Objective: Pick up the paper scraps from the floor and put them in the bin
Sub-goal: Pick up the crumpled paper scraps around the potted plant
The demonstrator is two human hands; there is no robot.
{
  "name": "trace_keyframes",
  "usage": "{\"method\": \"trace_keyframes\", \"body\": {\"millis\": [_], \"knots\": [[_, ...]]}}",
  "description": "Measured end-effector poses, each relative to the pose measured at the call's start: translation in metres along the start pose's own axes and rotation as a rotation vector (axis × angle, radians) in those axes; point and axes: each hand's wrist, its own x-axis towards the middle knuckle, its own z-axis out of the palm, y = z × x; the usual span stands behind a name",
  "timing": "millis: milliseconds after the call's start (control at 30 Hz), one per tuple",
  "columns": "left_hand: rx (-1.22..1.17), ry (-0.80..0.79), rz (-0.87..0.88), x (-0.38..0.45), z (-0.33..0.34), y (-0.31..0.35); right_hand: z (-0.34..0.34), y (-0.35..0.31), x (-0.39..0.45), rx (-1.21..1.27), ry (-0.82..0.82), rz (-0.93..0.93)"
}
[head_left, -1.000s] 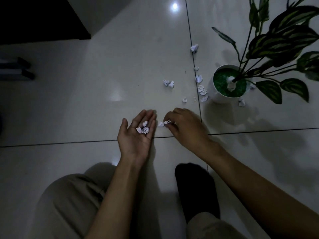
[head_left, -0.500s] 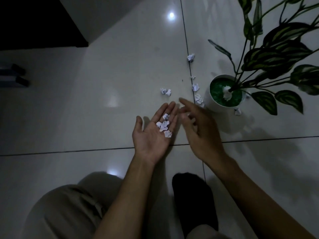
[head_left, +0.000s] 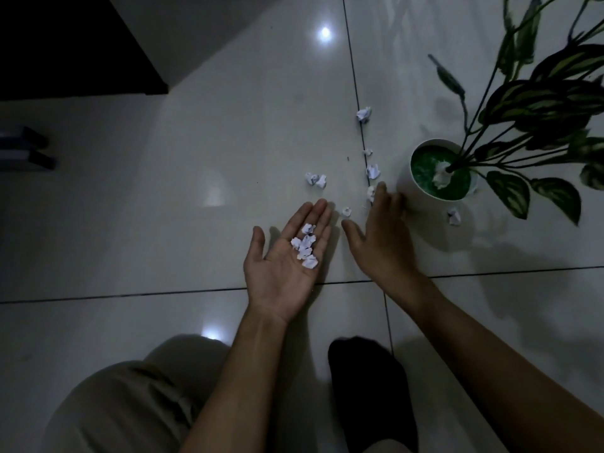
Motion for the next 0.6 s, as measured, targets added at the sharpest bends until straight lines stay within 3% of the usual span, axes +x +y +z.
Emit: {"method": "trace_keyframes", "body": {"millis": [300,467,600], "knots": [[-0.058,-0.012,0.048,-0.002,-0.001,0.004,0.002,-0.009,0.001,-0.078,0.058,-0.270],[-0.061,-0.015,0.076,-0.002,-0.004,0.009,-0.009,-0.015,-0.003,0.191,0.034,-0.259],[-0.061,-0.014,0.069,0.000,-0.004,0.011,-0.020,-0.036,-0.026,0.340,-0.005,-0.445]]}}
